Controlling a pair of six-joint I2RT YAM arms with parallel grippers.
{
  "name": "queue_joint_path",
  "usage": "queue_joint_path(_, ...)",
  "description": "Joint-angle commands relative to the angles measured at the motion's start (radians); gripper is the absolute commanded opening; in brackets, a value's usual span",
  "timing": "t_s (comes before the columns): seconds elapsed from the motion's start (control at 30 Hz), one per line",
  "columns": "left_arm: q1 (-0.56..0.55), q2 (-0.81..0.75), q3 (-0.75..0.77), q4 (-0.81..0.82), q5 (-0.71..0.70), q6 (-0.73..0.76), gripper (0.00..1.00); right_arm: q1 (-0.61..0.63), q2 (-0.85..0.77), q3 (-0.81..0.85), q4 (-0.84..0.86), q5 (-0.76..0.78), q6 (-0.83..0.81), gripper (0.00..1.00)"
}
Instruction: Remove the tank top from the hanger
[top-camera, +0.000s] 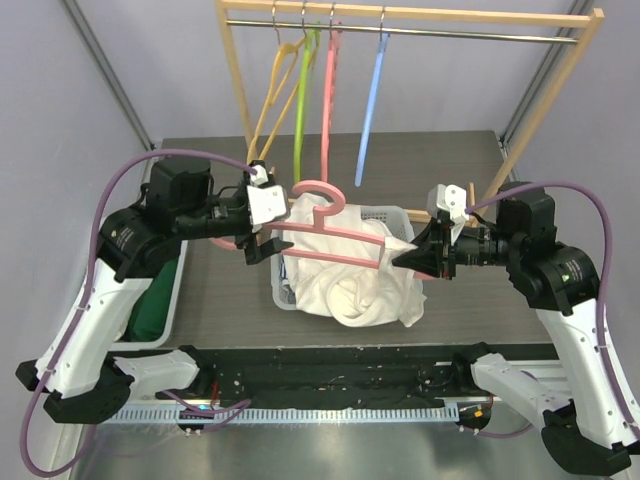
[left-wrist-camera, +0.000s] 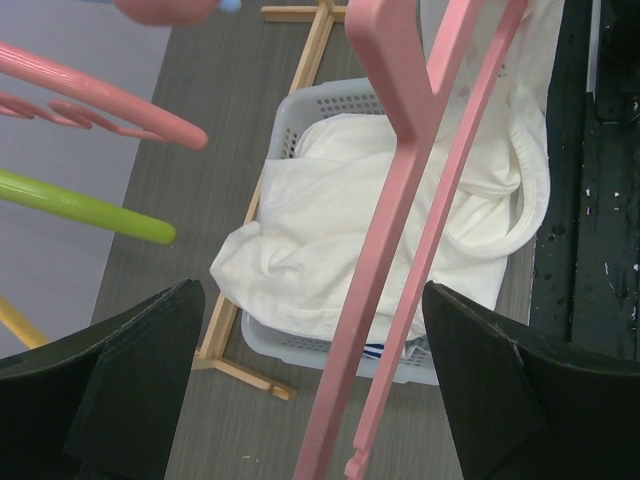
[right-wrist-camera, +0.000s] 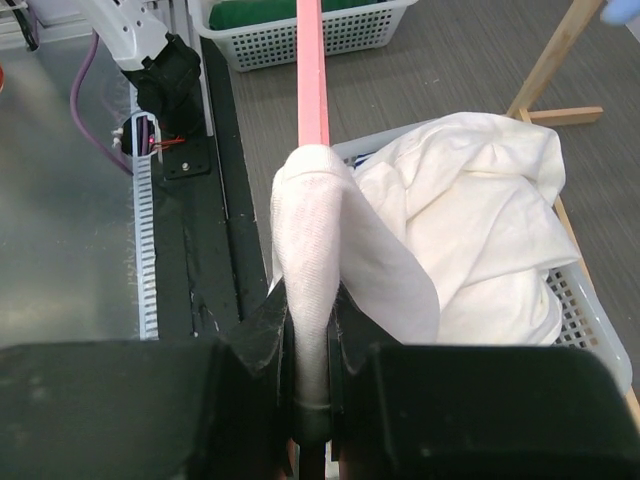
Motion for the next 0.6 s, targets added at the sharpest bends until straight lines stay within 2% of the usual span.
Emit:
queue_joint_path(0.0,0.005,-0.001,0.072,-0.024,0.053,0.031,0.87,0.011,0.002,0.053,0.019,0.009,-0.039,0.01)
queue_joint_path(0.07,0.005,0.002,0.075,-0.047,0.068,0.043,0.79,0.01,0.005,0.061,0.033,0.006,-0.037,0.01)
queue_joint_path(0.17,0.005,0.001,0.081,-0.061,0.081,0.046,0.52,0.011,0.017,0.076,0.034,0.008,-0.039,0.01)
queue_joint_path(0.2,0.005,-0.001,0.08,-0.058,0.082,0.043,0.34,0.011,0.02,0.078,0.036,0.012,-0.039,0.01)
queue_joint_path(0.23,0.005,-0.007,0.081,-0.055,0.084,0.038,0.29,0.011,0.02,0.076,0.039,0.016,-0.039,0.01)
queue_joint_path(0.27,0.005,-0.009,0.081,-0.055,0.082,0.035,0.28,0.011,0.02,0.075,0.048,0.017,-0.039,0.01)
queue_joint_path(0.33,0.005,-0.006,0.08,-0.076,0.082,0.04,0.36,0.011,0.014,0.075,0.057,0.013,-0.039,0.01)
queue_joint_path(0.43,0.005,-0.003,0.069,-0.084,0.073,0.051,0.4,0.011,0.016,0.086,0.073,0.008,-0.045,0.01)
queue_joint_path(0.47,0.005,-0.003,0.069,-0.084,0.078,0.057,0.4,0.01,0.017,0.089,0.074,0.016,-0.046,0.01)
queue_joint_path(0.57,0.005,0.005,0.077,-0.085,0.091,0.055,0.28,0.01,0.022,0.092,0.109,0.039,-0.042,0.01)
